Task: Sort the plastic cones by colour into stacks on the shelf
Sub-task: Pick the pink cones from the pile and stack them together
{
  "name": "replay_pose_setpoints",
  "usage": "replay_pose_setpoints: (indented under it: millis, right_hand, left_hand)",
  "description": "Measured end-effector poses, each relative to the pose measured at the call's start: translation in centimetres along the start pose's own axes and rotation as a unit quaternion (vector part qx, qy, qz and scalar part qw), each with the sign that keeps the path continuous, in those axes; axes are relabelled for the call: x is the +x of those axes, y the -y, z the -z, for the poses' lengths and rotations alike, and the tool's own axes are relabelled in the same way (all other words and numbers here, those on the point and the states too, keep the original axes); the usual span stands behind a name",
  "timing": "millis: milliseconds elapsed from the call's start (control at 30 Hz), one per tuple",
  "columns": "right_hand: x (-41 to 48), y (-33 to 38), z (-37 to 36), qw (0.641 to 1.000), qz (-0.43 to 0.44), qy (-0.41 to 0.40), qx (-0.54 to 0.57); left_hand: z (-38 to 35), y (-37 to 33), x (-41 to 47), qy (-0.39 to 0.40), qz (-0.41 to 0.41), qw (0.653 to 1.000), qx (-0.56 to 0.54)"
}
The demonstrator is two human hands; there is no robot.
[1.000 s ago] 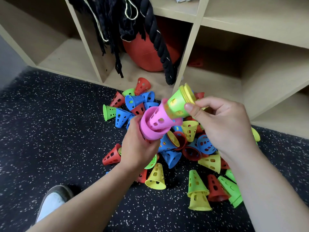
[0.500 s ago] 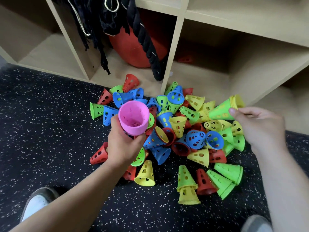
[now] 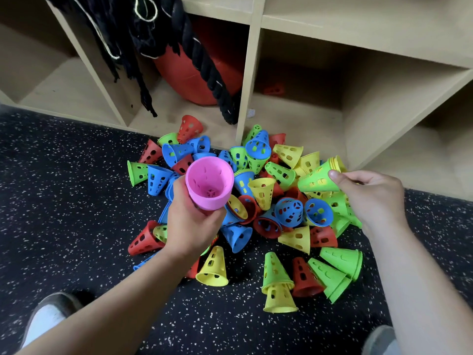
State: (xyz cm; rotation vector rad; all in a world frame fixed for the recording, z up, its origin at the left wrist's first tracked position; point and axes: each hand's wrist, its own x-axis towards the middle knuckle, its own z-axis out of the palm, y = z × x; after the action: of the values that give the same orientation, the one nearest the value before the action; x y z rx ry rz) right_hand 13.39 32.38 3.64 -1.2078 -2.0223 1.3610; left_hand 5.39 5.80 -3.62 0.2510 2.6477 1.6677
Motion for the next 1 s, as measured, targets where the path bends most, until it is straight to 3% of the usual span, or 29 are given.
replay_pose_setpoints:
  millis: [500, 667, 867, 1000]
  right_hand:
    - [0.2, -0.8, 1.0, 0.999, 0.044, 0.006, 0.017]
    - [1.0, -2.4, 1.0, 0.996, 0.072, 0.015, -0.044]
    - [0.6, -2.9, 0.7, 0.965, 0.173, -0.013, -0.195]
    - [-0.6, -2.9, -0.7, 0.940, 0.269, -0.005, -0.209]
  left_hand:
    - [-1.3, -1.0, -0.6, 0.008, 0.001, 1.000, -0.004]
    - [-1.4, -1.1, -1.0, 0.005, -0.001, 1.000, -0.013]
    - [-0.9, -0.1, -0.9, -0.008, 0.001, 1.000, -0.005]
    - [0.0, 0.3, -0.6, -0.018, 0.004, 1.000, -0.009]
